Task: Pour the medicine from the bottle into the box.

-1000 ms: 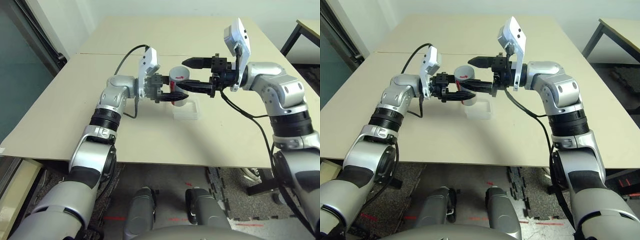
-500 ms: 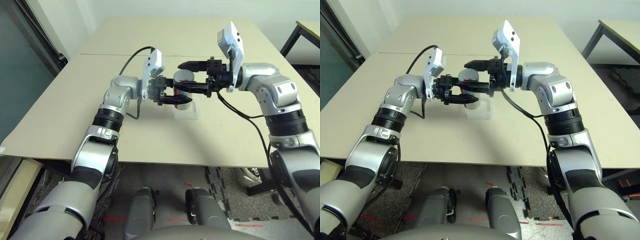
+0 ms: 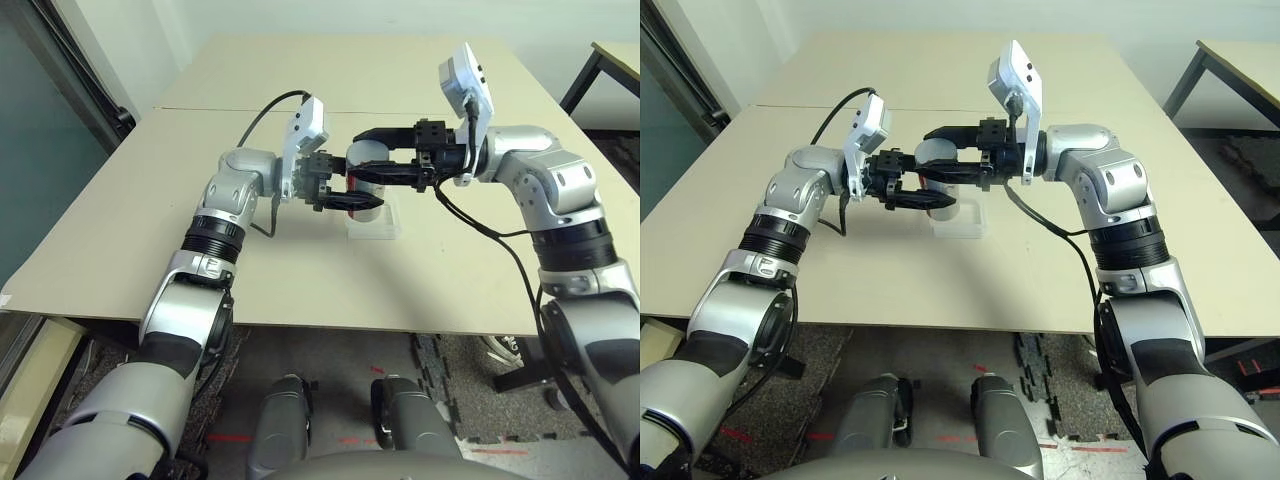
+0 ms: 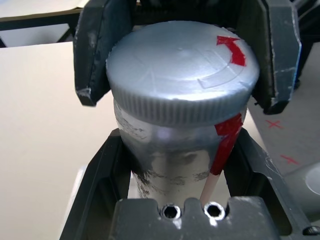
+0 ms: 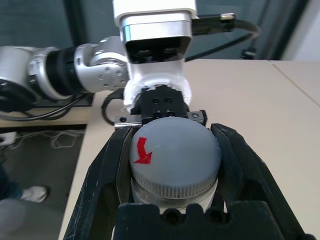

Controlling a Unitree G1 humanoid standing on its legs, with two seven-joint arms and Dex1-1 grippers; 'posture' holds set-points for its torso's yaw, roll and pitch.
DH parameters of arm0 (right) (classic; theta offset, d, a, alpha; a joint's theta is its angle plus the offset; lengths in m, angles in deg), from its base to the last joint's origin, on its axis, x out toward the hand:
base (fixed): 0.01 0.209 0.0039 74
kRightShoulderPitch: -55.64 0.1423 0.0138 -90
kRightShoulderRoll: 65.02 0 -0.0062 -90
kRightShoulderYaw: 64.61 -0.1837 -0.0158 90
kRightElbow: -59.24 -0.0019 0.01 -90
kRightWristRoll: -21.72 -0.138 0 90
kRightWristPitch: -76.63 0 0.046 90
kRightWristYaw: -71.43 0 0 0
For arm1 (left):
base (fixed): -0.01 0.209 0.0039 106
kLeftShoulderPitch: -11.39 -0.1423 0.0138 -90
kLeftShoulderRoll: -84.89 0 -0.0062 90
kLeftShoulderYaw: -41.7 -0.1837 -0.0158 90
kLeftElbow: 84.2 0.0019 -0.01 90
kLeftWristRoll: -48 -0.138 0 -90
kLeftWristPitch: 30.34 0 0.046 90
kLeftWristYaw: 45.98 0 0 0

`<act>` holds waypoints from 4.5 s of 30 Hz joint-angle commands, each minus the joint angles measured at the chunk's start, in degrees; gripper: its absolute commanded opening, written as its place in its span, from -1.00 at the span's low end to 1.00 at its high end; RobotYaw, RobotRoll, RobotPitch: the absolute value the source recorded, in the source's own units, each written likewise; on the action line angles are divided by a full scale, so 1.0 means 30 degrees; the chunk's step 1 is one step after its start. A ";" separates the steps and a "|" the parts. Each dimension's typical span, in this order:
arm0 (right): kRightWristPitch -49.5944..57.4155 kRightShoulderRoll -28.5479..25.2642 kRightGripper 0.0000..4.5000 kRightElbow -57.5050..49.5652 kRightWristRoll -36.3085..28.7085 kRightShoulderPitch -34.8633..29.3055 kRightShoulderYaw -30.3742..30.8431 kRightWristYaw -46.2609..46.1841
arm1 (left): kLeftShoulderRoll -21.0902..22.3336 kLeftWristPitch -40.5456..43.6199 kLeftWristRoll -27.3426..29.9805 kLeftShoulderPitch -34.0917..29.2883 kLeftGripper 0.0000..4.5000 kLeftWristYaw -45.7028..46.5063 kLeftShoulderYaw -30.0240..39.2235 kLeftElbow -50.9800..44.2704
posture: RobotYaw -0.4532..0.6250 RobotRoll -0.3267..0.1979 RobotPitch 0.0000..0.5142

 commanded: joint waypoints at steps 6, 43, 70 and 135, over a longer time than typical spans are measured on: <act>-0.3146 0.0898 0.15 0.4115 0.0815 0.2448 0.1157 0.4748 | -0.0242 0.1001 0.0473 -0.0389 0.26 -0.0787 -0.1188 -0.2031 | -0.17 0.25 -0.74; -0.4297 0.0125 1.00 0.5959 0.1061 0.3187 0.1819 0.5999 | -0.0085 0.1030 0.0613 -0.0673 0.26 -0.0314 -0.1545 -0.2670 | -0.16 0.25 -0.70; -0.4532 -0.2359 1.00 0.7199 0.1903 0.1646 -0.1421 0.2368 | 0.0912 0.3101 0.1730 -0.2520 0.26 0.1652 -0.0668 -0.5650 | -0.16 0.25 -0.74; 0.2368 0.0537 1.00 -0.2055 0.2063 -0.0322 0.0292 -0.6156 | -0.0001 -0.1417 0.0068 -0.0020 0.26 0.1752 -0.0436 0.1889 | -0.20 0.25 -0.62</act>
